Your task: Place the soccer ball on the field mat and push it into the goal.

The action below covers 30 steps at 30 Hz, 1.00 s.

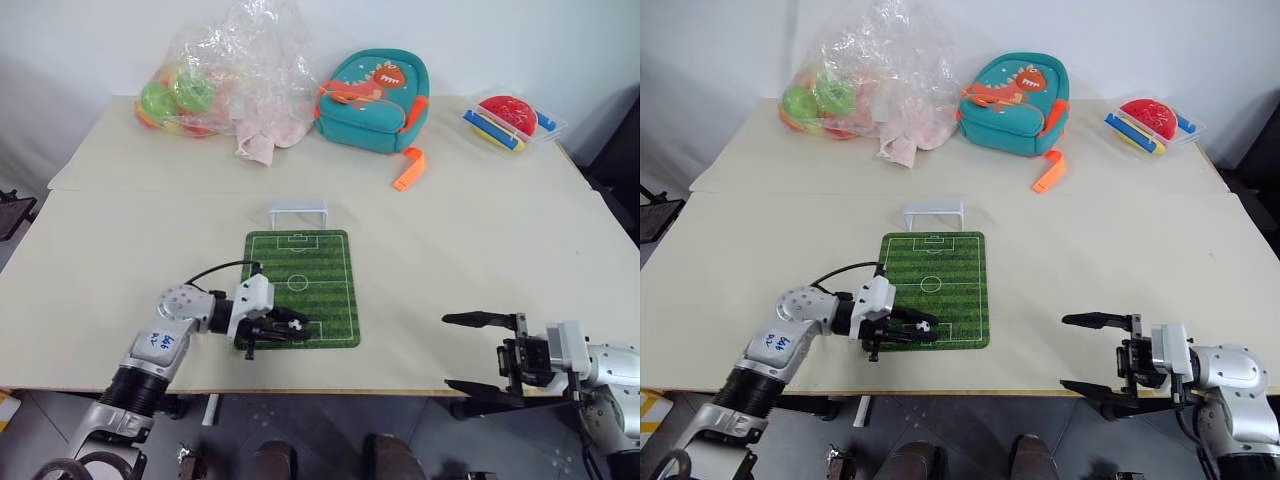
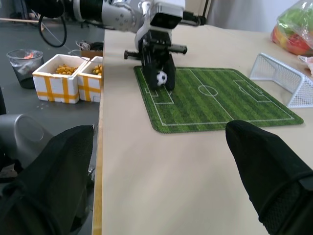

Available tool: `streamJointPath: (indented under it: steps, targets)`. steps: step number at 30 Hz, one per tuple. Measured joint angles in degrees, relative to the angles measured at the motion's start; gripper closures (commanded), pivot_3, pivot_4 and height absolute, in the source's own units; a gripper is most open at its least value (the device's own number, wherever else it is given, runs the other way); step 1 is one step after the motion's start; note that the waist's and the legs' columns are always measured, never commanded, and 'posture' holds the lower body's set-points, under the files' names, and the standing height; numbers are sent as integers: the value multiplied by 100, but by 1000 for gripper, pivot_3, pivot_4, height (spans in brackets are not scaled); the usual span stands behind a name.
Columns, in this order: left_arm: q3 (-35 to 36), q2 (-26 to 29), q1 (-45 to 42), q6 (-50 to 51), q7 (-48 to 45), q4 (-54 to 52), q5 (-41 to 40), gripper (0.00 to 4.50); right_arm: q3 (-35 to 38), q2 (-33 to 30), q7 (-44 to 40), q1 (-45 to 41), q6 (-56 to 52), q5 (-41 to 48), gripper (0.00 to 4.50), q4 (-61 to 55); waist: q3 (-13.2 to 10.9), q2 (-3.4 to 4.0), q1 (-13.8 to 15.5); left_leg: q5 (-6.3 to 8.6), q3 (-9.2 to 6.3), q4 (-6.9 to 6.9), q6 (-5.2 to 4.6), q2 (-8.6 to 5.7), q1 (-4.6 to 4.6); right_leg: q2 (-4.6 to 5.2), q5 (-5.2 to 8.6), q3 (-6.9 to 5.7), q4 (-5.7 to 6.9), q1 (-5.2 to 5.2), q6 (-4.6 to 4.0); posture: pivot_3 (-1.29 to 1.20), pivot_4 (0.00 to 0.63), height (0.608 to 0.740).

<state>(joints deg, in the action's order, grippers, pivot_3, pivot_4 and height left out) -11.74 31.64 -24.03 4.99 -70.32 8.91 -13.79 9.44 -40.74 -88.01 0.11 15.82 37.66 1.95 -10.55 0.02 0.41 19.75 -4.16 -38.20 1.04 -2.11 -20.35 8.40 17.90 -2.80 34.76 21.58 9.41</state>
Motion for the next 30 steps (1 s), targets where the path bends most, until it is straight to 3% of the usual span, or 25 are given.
streamJointPath:
  steps: [9, 10, 15, 24, 30]
  targets:
    - [-68, -172, -9, -513, 116, 135, 247, 3627, -43, 34, 393, -28, -477, -48, 0, -737, 0, 1, 93, 0, 1, 0, 0, -2, 0, 1, 0, 0, -1, 0, 0, 0, 150, 740]
    - [-65, -209, -10, -537, 139, 158, 245, 2911, -44, 34, 439, -30, -528, -48, 0, -806, 0, 1, 95, 0, 0, 0, 0, -2, 0, 1, 0, 0, -2, 0, 0, 0, 150, 740]
    - [-62, -274, 19, -617, 59, 176, 182, 1559, -51, 37, 630, -30, -757, -48, 0, -1115, 0, 0, 104, 0, -1, 0, 0, -3, -2, 1, 0, -1, -3, 0, 0, 0, 150, 740]
    - [114, -367, 53, -890, 75, 150, 21, 1559, -178, 89, 880, 11, -1136, -48, 0, -1469, 0, 0, 96, 0, -1, 0, 0, -1, -2, 1, 0, -2, -1, 0, 0, 0, 150, 740]
    - [457, -235, 170, -612, -216, -482, -764, 1559, -224, 94, 934, 41, -1336, -42, 0, -1545, 0, 0, 86, 0, -2, -2, 0, 0, -3, 1, 0, -2, -1, 1, 0, 0, 150, 740]
